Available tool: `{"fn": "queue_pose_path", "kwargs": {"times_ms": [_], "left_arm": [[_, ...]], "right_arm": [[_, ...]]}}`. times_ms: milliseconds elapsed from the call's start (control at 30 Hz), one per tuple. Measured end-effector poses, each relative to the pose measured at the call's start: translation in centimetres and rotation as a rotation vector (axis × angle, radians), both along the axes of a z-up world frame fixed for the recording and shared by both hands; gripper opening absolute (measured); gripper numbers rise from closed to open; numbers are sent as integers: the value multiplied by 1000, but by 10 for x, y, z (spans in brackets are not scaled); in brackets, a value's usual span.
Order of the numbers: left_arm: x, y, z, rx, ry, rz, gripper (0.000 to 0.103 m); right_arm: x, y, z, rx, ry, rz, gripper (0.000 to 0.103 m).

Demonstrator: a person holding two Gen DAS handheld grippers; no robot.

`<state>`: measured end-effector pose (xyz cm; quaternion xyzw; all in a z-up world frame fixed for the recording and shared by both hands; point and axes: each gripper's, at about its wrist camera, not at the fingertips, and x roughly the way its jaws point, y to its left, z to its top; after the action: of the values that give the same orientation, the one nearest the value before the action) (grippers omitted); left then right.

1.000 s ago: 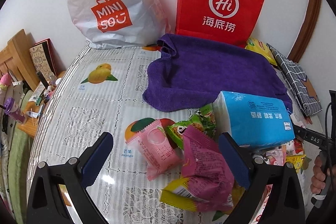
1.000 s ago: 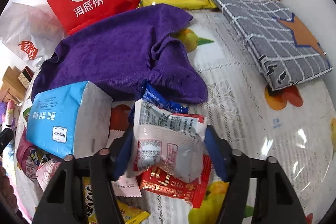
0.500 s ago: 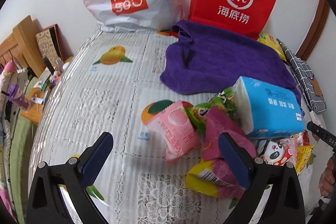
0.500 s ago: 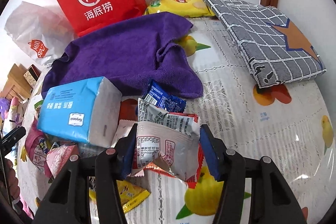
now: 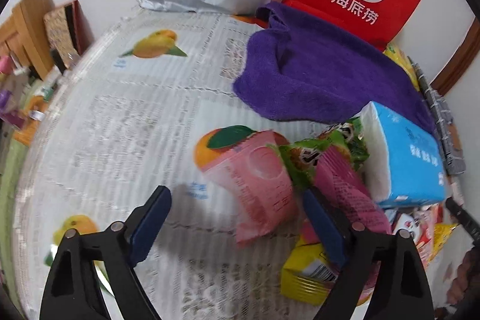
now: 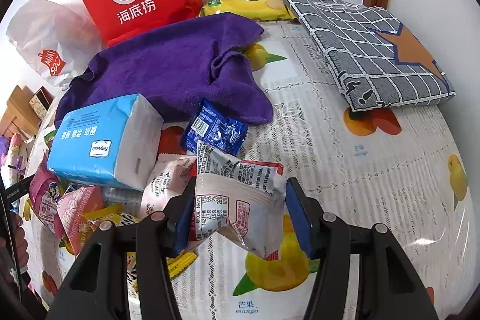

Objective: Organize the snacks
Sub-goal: 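Lift the white packet with the right tool while the left tool lifts the pink candy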

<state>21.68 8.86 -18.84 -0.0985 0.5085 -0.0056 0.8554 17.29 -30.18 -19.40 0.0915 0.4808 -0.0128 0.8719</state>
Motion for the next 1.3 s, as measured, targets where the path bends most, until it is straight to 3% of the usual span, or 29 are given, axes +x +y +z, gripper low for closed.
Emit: {"fn": "queue_pose_path", "kwargs": {"times_ms": [133,233,300,700,900,967,1067,1300], "left_arm": [[6,-3,-2,-46,-4,-12,75],[8,-4,-1,-72,10,-28,55],[7,-2,0,-97,15,-39,37],[-15,16,3,-40,44,-24,36],[-6,6,-1,6,28,-31,47],[-3,1,-2,35,20,-28,47],[-2,-1,-2,69,6,-27,36],[-16,6,10,33,-17,-36,36]], "right_arm": [[1,0,-1,-12,3,-1,56],[2,0,-1,-16,3,-3,56],[2,0,-2,-16,7,-2,56],[-7,5,0,-13,-7,12,56],[-12,5,1,-21,-1,6,56],[-13,4,2,-27,1,1,56],[-15,2,3,-33,2,-5,56],[-22,4,12,-45,-15,-3,56]]}}
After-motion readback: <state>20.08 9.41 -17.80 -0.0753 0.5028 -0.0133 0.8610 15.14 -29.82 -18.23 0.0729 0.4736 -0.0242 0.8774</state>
